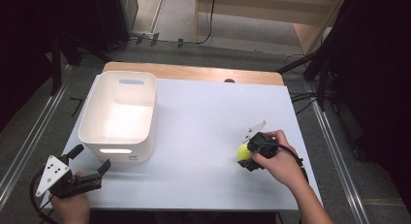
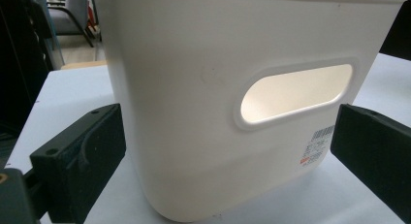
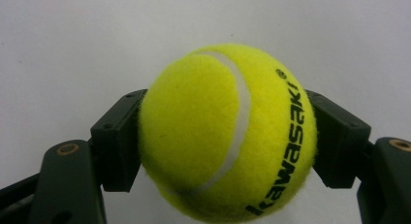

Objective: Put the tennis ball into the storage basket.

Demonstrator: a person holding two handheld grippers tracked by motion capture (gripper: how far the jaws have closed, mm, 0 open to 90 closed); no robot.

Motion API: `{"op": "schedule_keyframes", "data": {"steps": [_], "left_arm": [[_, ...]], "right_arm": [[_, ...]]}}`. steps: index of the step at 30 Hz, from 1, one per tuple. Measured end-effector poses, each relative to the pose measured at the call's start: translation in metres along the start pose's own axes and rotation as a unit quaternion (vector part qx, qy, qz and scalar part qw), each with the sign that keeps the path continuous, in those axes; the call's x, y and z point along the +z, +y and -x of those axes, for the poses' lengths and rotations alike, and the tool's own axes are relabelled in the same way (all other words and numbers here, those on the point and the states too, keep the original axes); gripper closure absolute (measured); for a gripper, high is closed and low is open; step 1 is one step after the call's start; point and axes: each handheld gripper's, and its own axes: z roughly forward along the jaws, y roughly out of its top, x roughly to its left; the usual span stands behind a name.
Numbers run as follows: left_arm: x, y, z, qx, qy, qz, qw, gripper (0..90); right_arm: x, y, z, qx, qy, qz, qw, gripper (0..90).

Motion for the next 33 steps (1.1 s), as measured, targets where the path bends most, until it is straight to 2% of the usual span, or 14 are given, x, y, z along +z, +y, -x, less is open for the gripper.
{"op": "schedule_keyframes", "data": {"steps": [21, 33], "left_arm": [[0.0, 0.0, -0.001, -0.003, -0.003, 0.002, 1.0, 0.0], [0.0, 0.0, 0.0, -0.003, -0.002, 0.002, 1.0, 0.0]], "right_arm": [[-0.007, 0.033, -0.006, -0.023, 0.013, 0.013, 0.9996, 23.6], [-0.013, 0.059, -0.009, -0.05, 0.015, 0.012, 0.9986, 23.6]]}}
